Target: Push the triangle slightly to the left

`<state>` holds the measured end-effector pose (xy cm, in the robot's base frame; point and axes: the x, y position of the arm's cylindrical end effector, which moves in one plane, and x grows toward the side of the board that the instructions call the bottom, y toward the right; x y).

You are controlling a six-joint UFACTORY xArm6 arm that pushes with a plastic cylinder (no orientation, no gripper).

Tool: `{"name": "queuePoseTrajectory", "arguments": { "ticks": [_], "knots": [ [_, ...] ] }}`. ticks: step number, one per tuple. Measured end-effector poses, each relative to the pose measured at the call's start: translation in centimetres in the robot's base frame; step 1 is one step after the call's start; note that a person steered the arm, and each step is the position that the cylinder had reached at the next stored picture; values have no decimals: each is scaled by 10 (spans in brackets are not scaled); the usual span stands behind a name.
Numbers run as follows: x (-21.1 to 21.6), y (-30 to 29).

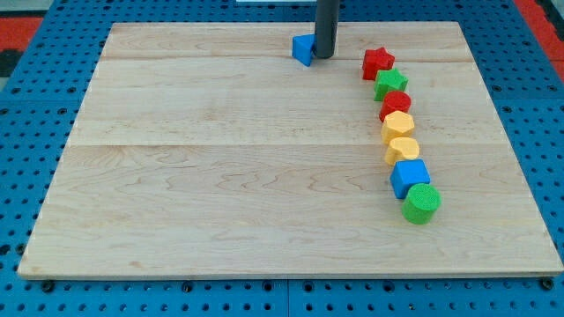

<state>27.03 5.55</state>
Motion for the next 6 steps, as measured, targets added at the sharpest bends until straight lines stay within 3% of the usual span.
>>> {"name": "queuePoseTrajectory", "arguments": {
  "ticks": [2,3,4,6],
  "knots": [
    [-16,-77],
    [-1,-28],
    [-32,-21],
    [-35,-98]
  ]
}}
